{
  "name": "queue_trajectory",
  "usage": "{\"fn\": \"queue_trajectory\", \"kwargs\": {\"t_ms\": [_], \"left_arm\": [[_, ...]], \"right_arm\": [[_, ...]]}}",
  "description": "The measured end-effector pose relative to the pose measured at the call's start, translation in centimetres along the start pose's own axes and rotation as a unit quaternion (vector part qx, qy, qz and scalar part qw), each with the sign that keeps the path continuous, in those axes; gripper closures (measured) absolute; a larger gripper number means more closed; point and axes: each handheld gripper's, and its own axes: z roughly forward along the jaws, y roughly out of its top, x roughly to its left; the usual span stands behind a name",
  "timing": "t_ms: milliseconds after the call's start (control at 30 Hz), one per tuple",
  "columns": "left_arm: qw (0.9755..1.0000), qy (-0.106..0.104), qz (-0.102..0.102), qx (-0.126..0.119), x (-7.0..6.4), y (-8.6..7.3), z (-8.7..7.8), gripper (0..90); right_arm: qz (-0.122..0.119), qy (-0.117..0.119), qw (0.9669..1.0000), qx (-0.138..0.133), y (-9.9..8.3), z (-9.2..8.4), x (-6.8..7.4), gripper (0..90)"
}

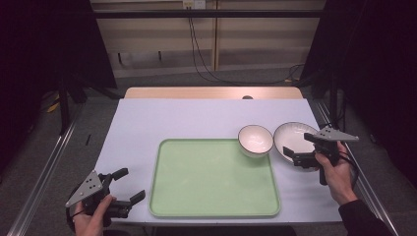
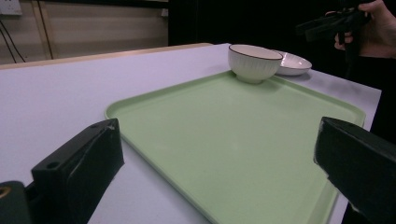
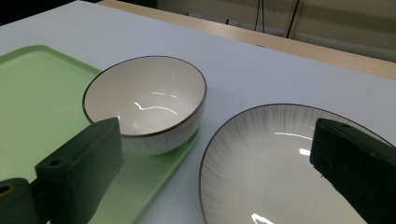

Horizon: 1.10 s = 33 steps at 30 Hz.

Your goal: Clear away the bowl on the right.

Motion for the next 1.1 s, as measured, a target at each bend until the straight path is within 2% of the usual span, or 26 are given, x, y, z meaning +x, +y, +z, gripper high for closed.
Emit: {"fn": "queue_trajectory", "kwargs": {"t_ms": [433,600,667,867,900,1100], "left_arm": [[1.0000,0.005,0.001,-0.002,-0.1,0.0,0.0,1.2],[1.0000,0.002,-0.004,-0.005,-0.3,0.1,0.1,1.2],[1.0000,0.004,0.002,-0.002,-0.3,0.1,0.1,1.2],[1.0000,-0.001,-0.002,-0.005,-0.3,0.1,0.1,1.2],[1.0000,-0.002,0.003,0.000,-0.2,0.1,0.1,1.2],[1.0000,-0.001,-0.004,-0.005,-0.3,0.1,0.1,1.2]], "right_arm": [[-0.002,0.006,0.9999,-0.016,-1.7,-2.9,1.0,1.8],[-0.001,0.010,0.9998,-0.015,-2.7,-4.1,1.5,1.8],[0.001,0.011,0.9998,-0.015,-3.2,-4.5,1.7,1.8],[0.003,0.012,0.9998,-0.013,-4.5,-5.5,2.1,1.7],[0.005,0.013,0.9998,-0.013,-4.6,-5.6,2.2,1.8],[0.006,0.014,0.9997,-0.020,-5.4,-6.7,2.5,1.6]]}}
